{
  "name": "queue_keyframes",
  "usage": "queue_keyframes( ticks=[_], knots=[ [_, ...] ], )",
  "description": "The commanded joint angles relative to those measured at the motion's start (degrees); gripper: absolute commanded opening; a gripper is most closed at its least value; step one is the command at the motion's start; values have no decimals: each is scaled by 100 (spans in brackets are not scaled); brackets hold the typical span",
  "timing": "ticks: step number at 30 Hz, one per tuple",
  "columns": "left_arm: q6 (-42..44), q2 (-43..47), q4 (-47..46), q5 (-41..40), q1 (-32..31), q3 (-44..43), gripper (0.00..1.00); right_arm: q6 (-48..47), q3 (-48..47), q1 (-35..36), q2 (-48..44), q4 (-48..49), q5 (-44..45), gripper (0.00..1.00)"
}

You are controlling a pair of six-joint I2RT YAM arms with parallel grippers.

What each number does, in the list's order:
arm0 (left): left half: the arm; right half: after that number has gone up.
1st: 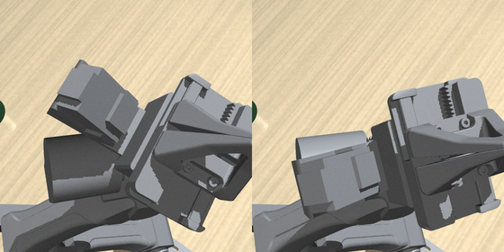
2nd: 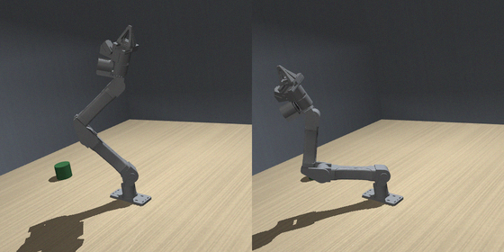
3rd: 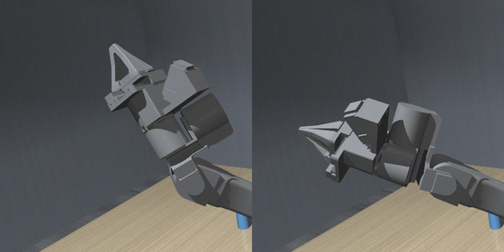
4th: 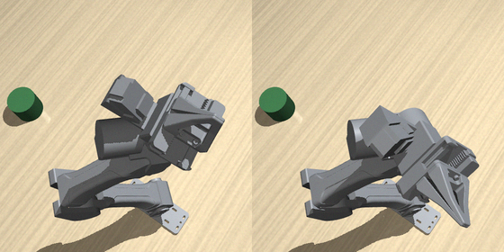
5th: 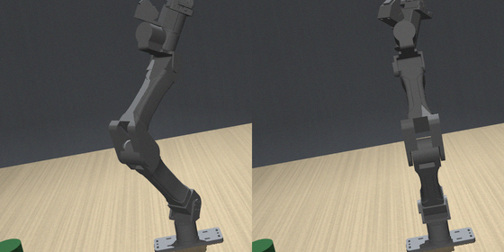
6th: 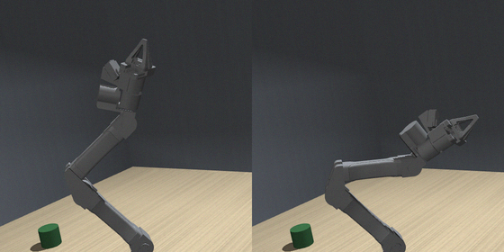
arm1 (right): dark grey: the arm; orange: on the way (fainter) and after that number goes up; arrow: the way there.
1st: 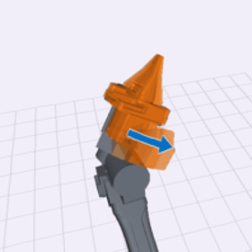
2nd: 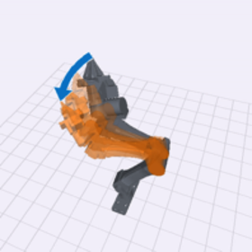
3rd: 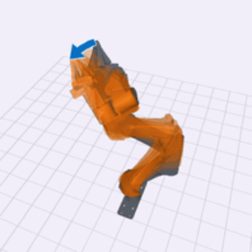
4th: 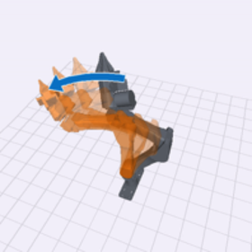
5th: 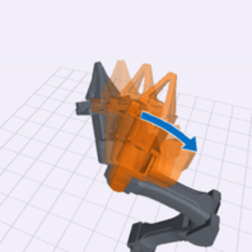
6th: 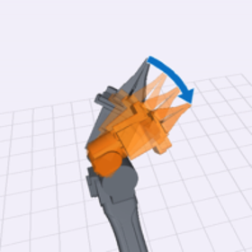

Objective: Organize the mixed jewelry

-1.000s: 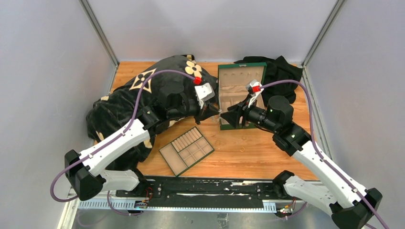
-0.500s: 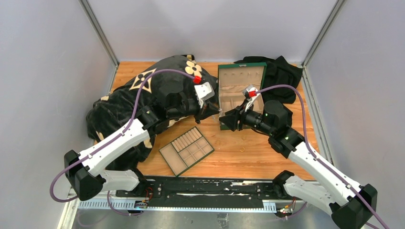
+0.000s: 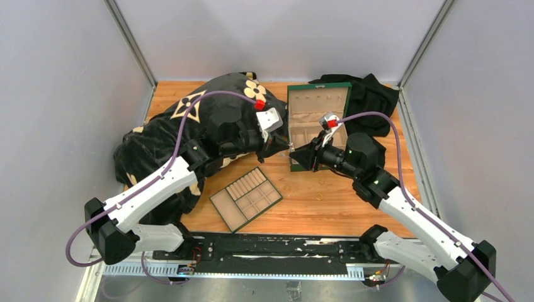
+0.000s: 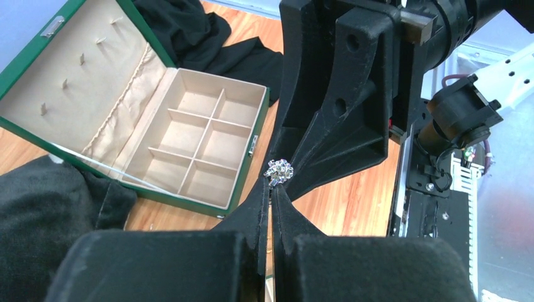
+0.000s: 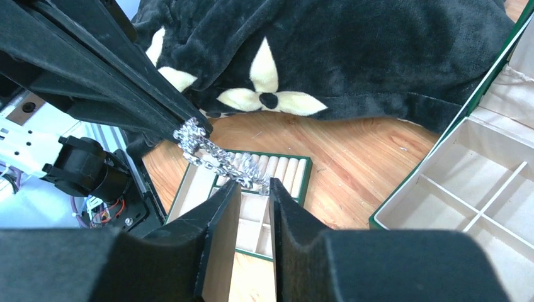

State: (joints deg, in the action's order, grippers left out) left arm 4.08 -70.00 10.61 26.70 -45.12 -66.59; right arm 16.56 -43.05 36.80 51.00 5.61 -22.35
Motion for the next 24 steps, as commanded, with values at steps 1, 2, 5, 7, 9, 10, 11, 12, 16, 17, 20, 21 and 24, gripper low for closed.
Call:
queue_keyframes(
  ticks=[1, 2, 5, 7, 9, 10, 11, 12, 16, 17, 20, 21, 24],
  knots=[
    [-8, 33, -168, 4, 22, -190, 0, 73, 150, 104, -28, 195, 161, 25],
    [-4, 33, -167, 2, 25, -188, 0, 71, 179, 108, -33, 229, 179, 23],
    [-3, 32, -168, -6, 23, -181, 0, 78, 229, 104, -62, 258, 246, 14],
    [-3, 38, -165, -3, 25, -167, 0, 105, 272, 104, -105, 298, 270, 9],
    [3, 49, -164, -7, 30, -159, 0, 127, 313, 107, -135, 326, 270, 5],
    [17, 57, -154, -16, 28, -146, 0, 125, 322, 108, -142, 315, 260, 3],
    [27, 67, -151, -34, 30, -141, 0, 127, 331, 103, -143, 304, 243, 3],
    [38, 74, -141, -41, 30, -136, 0, 117, 332, 104, -143, 282, 234, 3],
    [60, 94, -129, -31, 30, -120, 0, 131, 317, 104, -120, 269, 227, 7],
    [71, 92, -117, -21, 30, -127, 0, 129, 303, 102, -105, 292, 208, 7],
    [67, 92, -113, -24, 30, -131, 0, 144, 222, 104, 2, 351, 107, 10],
    [67, 94, -119, -20, 34, -135, 0, 153, 190, 108, 46, 353, 66, 13],
    [74, 107, -84, -16, 30, -143, 0, 186, 104, 106, 154, 349, -24, 20]
  ],
)
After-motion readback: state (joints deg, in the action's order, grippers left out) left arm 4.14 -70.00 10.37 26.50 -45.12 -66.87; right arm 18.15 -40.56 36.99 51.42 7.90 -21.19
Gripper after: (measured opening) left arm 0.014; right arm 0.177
